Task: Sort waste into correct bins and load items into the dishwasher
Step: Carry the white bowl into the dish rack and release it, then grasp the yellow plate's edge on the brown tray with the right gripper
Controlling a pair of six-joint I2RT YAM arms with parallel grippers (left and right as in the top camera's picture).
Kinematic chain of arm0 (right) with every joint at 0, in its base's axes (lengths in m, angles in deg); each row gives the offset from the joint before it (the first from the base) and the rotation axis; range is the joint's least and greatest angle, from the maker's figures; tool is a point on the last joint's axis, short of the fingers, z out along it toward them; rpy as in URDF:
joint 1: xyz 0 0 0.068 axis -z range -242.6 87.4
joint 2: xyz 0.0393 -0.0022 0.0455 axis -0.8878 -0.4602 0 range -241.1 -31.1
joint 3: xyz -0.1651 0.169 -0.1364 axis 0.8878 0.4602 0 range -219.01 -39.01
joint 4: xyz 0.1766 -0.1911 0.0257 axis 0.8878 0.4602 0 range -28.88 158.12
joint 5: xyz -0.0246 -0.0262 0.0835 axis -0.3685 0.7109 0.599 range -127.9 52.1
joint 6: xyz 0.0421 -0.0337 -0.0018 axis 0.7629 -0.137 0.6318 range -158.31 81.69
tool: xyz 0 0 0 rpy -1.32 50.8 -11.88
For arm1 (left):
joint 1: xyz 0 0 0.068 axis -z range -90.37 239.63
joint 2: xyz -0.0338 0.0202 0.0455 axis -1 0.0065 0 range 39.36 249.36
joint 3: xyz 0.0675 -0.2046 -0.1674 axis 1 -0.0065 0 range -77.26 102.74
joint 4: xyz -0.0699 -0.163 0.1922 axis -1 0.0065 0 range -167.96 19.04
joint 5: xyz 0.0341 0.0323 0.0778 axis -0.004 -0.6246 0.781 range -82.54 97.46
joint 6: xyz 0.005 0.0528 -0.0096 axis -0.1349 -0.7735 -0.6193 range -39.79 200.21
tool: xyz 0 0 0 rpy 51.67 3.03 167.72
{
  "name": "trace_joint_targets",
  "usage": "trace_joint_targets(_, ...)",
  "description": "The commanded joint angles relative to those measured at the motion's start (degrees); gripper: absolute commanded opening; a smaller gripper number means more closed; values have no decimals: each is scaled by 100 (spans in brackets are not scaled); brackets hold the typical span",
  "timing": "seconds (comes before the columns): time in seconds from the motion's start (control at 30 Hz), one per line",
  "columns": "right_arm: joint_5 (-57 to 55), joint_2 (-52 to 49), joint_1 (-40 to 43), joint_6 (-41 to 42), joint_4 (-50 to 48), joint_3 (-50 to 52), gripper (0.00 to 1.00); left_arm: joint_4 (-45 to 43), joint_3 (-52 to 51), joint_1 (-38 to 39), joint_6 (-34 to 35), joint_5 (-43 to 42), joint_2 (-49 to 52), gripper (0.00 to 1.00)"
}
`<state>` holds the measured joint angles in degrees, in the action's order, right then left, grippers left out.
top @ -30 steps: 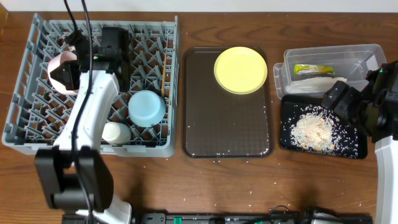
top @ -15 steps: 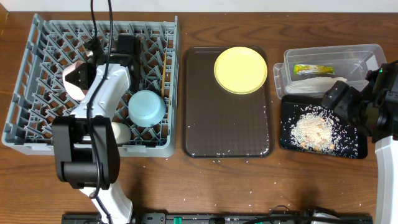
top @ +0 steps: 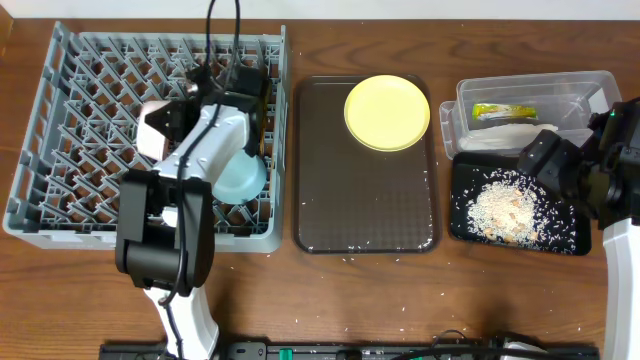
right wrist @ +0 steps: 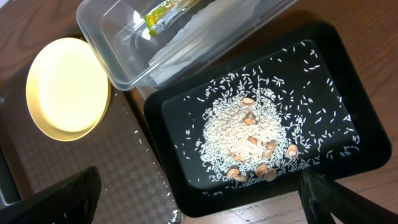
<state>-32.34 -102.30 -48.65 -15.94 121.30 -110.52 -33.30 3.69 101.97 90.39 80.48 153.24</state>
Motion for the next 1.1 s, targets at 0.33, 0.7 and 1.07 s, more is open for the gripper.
trace_joint_targets(0.33,-17,7,33,52,-4,-26,99,275,-22,-356,81,-4317,-2964,8)
trace_joint_targets(0.7,-17,7,33,52,-2,-26,99,-723,-22,-2732,-1086,-8212,-1720,7)
trace_joint_targets(1.07,-17,7,33,52,-2,-26,99,-52,-22,-2710,-1318,-9200,-1307,7)
